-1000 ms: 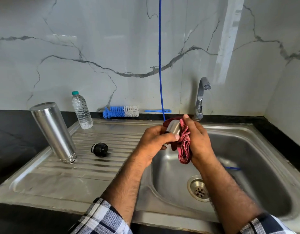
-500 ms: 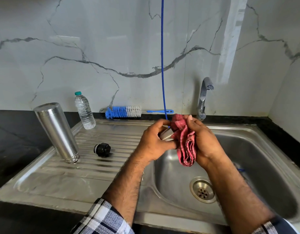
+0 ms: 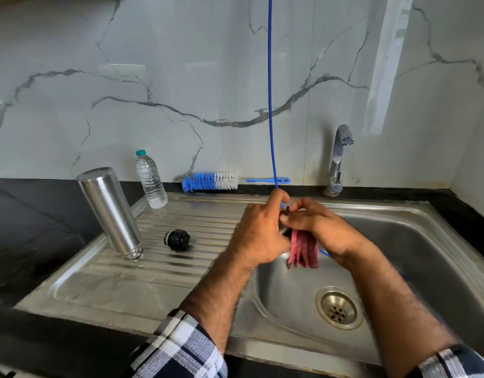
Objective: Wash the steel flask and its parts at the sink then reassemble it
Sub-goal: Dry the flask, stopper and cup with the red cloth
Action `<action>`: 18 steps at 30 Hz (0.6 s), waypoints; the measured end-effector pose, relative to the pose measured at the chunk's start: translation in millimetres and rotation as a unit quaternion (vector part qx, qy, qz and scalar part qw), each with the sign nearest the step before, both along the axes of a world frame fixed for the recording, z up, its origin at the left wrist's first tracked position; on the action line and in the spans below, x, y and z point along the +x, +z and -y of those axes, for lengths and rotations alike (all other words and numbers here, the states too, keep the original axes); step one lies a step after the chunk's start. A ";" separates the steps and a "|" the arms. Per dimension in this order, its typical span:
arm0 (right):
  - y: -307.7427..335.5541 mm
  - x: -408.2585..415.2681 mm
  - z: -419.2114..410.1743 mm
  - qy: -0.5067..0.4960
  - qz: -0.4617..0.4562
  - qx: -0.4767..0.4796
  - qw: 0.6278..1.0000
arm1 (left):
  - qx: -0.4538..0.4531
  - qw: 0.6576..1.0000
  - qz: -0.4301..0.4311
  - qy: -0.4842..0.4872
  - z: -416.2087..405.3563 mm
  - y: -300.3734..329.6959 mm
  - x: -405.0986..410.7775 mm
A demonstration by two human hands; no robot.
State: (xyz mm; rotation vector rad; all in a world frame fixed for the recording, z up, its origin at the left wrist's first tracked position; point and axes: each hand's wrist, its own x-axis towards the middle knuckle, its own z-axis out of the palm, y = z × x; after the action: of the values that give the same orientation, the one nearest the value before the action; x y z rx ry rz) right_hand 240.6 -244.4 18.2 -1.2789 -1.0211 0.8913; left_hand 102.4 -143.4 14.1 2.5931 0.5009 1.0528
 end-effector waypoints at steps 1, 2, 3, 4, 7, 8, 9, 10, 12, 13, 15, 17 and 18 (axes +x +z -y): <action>1.5 -1.5 1.6 0.024 -0.061 0.018 0.998 | -0.086 0.996 0.005 0.002 -0.7 1.3 0.7; 3.1 -3.1 2.8 0.049 -0.119 0.035 0.991 | -0.177 0.984 0.014 0.002 -2.6 3.5 0.9; 5.2 -4.3 4.5 0.067 -0.155 0.050 0.984 | -0.266 0.964 0.025 -0.006 -2.8 9.4 -0.2; 6.5 -5.0 4.2 0.078 -0.174 0.062 0.980 | -0.357 0.933 0.037 -0.025 -2.8 16.7 -2.4; 18.2 -12.8 7.0 0.114 -0.177 0.096 0.973 | -0.581 0.801 0.066 -0.131 -5.3 31.8 -15.1; 21.2 -15.3 7.6 0.118 -0.145 0.095 0.978 | -0.598 0.786 0.062 -0.145 -4.6 34.2 -18.3; 23.9 -18.8 8.2 0.110 -0.098 0.082 0.986 | -0.578 0.803 0.046 -0.134 -3.8 35.2 -21.5; 24.7 -22.0 7.1 0.094 -0.043 0.054 0.993 | -0.511 0.854 0.018 -0.097 -3.3 35.6 -24.8; 21.5 -26.8 3.1 0.061 0.048 -0.010 0.997 | -0.235 0.971 -0.046 -0.024 -6.4 33.0 -28.3; 19.5 -28.7 0.4 0.055 0.076 -0.023 0.995 | -0.086 0.994 -0.064 -0.006 -6.5 33.4 -31.1; 16.5 -29.4 -6.4 0.052 0.085 -0.022 0.995 | 0.064 0.995 -0.073 0.001 -5.5 37.4 -37.8; 15.0 -26.4 -12.1 0.039 0.052 -0.010 0.998 | 0.087 0.992 -0.091 0.001 -4.7 42.9 -42.1; 13.8 -24.1 -14.4 0.020 0.018 -0.002 1.000 | 0.078 0.991 -0.106 0.001 -7.9 44.7 -44.3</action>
State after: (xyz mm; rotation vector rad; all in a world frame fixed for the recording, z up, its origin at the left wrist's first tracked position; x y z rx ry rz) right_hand 216.5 -230.0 32.0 -1.2858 -1.0778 0.9034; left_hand 58.1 -135.5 58.8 2.8620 0.4863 0.8530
